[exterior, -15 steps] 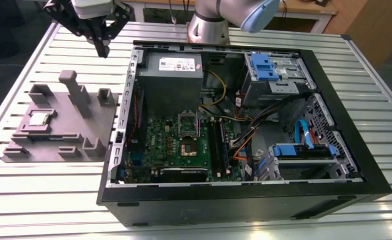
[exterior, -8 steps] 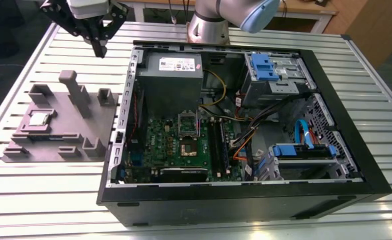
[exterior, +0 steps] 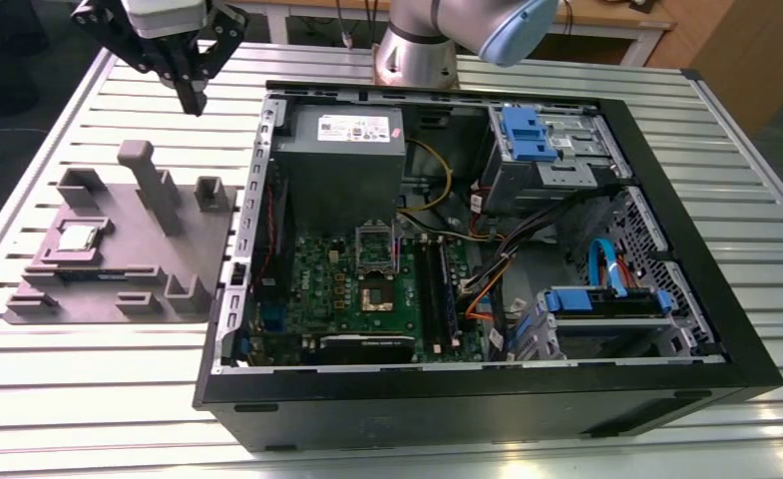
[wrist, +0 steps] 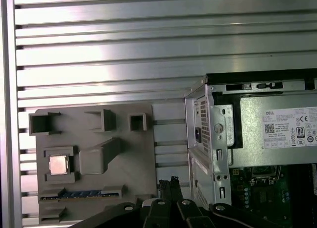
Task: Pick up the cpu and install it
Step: 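Reach for the cpu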
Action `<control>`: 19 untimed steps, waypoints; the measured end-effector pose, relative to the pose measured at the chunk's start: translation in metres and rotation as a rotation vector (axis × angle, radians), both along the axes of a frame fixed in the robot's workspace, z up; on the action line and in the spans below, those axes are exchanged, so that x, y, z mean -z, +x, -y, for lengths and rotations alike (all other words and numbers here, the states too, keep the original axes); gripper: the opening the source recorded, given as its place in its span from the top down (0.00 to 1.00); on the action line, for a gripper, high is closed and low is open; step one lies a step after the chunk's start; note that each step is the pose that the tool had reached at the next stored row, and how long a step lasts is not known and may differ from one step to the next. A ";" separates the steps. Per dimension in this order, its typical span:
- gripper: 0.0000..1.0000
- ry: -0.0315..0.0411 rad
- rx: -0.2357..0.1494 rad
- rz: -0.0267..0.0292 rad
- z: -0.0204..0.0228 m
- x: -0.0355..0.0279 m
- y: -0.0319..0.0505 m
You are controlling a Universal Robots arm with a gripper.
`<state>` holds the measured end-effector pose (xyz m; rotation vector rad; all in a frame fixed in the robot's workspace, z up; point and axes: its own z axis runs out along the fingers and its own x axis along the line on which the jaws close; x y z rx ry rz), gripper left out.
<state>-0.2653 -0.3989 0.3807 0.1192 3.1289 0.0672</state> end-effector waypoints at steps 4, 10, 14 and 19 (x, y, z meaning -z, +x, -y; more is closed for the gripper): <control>0.90 0.0000 0.000 -0.0003 0.0000 0.0000 -0.0014; 0.90 0.0000 0.000 -0.0010 0.0000 0.0002 -0.0033; 0.90 0.0001 0.000 -0.0016 0.0000 0.0008 -0.0061; 0.90 0.0000 0.000 -0.0037 0.0000 0.0018 -0.0091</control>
